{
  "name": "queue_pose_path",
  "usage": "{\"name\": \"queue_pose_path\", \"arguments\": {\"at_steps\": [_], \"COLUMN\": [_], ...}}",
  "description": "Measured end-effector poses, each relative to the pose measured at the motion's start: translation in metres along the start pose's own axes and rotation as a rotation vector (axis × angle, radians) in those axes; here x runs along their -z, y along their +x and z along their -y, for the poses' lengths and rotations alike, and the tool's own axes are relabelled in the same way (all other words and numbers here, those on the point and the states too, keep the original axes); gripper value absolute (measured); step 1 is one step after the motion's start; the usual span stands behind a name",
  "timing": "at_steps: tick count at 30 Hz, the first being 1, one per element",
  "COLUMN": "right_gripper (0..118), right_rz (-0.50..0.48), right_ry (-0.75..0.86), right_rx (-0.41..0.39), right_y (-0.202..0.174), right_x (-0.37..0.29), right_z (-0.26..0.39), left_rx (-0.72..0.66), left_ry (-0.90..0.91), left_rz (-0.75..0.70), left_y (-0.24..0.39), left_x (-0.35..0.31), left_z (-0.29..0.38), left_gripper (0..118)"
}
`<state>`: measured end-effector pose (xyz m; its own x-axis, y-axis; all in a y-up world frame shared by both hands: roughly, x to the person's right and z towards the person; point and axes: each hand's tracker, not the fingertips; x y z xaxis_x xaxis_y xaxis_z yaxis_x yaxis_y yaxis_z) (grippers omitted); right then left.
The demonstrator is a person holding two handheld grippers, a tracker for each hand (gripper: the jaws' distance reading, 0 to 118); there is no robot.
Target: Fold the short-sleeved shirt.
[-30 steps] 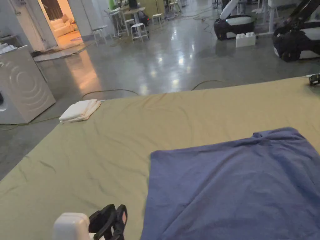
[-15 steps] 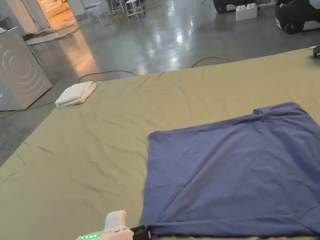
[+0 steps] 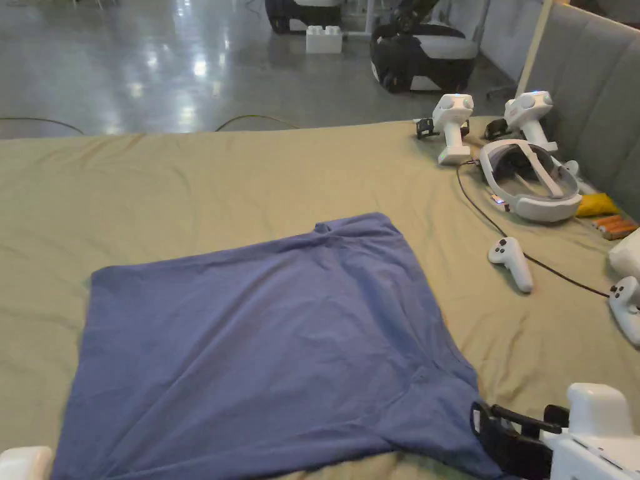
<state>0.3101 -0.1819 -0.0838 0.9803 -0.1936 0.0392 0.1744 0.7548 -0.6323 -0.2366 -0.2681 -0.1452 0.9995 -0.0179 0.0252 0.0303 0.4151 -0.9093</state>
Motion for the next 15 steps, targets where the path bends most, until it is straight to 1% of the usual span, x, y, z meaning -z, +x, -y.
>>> {"name": "queue_pose_path", "arguments": {"at_steps": [3,4,5,6,7,8,9,11,13,15], "right_gripper": [95,94,91,78,53,12,4,3,2,2], "right_rz": [0.119,0.153,0.162,0.110,0.068,0.070,0.068,0.074,0.091,0.118], "right_ry": [-0.169,-0.225,-0.280,-0.341,-0.336,-0.338,-0.322,-0.311,-0.268,-0.186], "right_rx": [0.047,0.072,0.113,0.162,0.212,0.242,0.233,0.199,0.139,0.106], "right_y": [0.028,0.036,0.043,0.049,0.052,0.051,0.049,0.039,0.033,0.027], "right_x": [0.053,0.068,0.080,0.086,0.086,0.087,0.086,0.082,0.074,0.056], "right_z": [0.004,0.007,0.009,0.016,0.022,0.025,0.029,0.029,0.026,0.022], "left_rx": [-0.015,-0.030,-0.039,-0.041,-0.044,-0.045,-0.046,-0.043,-0.021,-0.015], "left_ry": [-0.002,-0.004,-0.005,-0.004,-0.002,0.000,0.002,0.002,0.019,0.105], "left_rz": [0.012,0.020,0.025,0.029,0.033,0.034,0.035,0.026,0.021,0.031], "left_y": [-0.004,-0.006,-0.008,-0.009,-0.010,-0.010,-0.009,-0.008,-0.006,-0.008], "left_x": [-0.001,-0.001,-0.001,-0.001,-0.001,-0.002,-0.001,-0.001,-0.006,-0.024], "left_z": [0.001,0.001,0.001,0.002,0.003,0.003,0.003,0.004,0.007,0.015], "left_gripper": [10,10,10,10,10,10,10,10,8,6]}}
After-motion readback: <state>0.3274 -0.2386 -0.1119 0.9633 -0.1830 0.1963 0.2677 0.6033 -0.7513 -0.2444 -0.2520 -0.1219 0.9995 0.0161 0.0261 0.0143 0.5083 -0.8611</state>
